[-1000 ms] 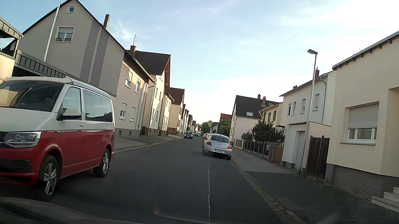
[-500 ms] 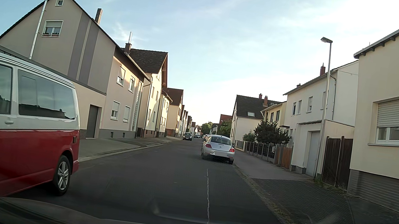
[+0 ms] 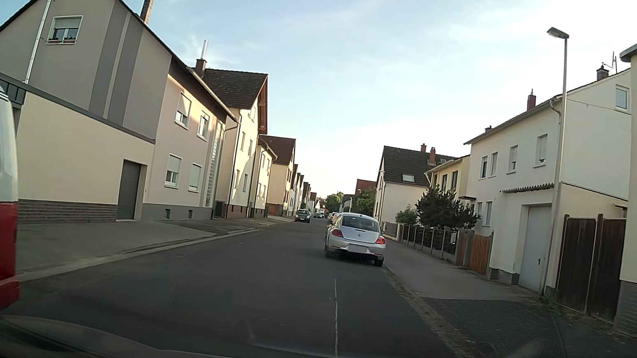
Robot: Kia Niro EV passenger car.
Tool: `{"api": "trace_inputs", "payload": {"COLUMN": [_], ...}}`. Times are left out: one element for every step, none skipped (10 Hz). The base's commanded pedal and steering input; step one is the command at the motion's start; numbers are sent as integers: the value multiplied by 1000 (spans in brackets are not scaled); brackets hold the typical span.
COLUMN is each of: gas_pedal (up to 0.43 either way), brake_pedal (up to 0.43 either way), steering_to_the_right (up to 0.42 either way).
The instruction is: Follow the waypoints while adhering to traffic rules and regulations
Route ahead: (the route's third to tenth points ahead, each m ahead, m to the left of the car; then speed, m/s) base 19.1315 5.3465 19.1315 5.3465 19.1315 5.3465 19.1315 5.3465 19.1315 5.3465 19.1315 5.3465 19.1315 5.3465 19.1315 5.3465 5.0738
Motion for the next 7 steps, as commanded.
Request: {"api": "trace_inputs", "payload": {"gas_pedal": [98,98,98,98,98,98,98], "brake_pedal": [30,30,30,30,30,30,30], "steering_to_the_right": [-67,-92,-109,-127,-137,-145,-146]}}
